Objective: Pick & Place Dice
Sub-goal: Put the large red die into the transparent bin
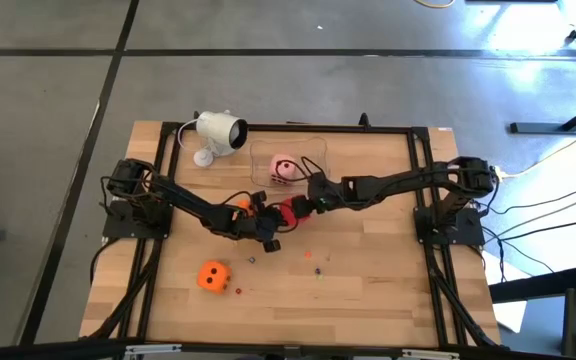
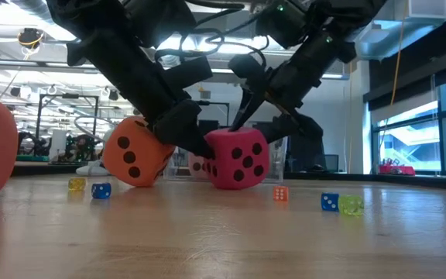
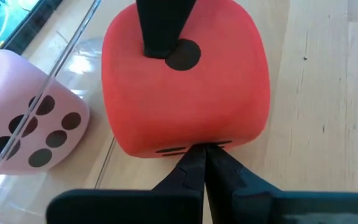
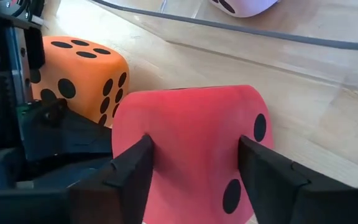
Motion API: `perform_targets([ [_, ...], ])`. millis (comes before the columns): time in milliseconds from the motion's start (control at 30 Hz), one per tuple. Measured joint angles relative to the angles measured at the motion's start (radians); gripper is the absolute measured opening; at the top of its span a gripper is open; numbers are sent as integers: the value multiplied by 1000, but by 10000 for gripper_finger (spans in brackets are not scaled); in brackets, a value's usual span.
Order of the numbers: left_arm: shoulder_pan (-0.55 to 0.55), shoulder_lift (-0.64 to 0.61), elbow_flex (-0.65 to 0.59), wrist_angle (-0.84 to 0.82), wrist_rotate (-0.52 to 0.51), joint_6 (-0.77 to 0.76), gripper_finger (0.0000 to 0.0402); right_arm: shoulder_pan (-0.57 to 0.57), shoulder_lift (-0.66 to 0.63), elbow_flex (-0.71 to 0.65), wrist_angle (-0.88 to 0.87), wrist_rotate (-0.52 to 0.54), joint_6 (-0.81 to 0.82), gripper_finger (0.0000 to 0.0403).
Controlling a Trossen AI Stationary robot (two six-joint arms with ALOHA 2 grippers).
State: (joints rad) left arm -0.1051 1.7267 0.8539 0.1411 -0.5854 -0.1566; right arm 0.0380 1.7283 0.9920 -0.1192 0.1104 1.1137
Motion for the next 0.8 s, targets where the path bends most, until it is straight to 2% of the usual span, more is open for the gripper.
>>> perform_targets([
  [233, -15, 0, 0, 4, 12, 8, 1, 34, 0, 0, -1, 66, -12, 158],
  [433, -52, 0, 0, 12, -19, 23, 2, 53, -12, 0, -17, 66, -33, 154],
  [633, -100, -42, 1, 5, -72, 42, 2, 69, -100, -2, -103, 59, -50, 153],
  [800, -148, -122, 2, -12, -162, 67, 2, 95, -207, -2, -145, 138, -64, 153],
])
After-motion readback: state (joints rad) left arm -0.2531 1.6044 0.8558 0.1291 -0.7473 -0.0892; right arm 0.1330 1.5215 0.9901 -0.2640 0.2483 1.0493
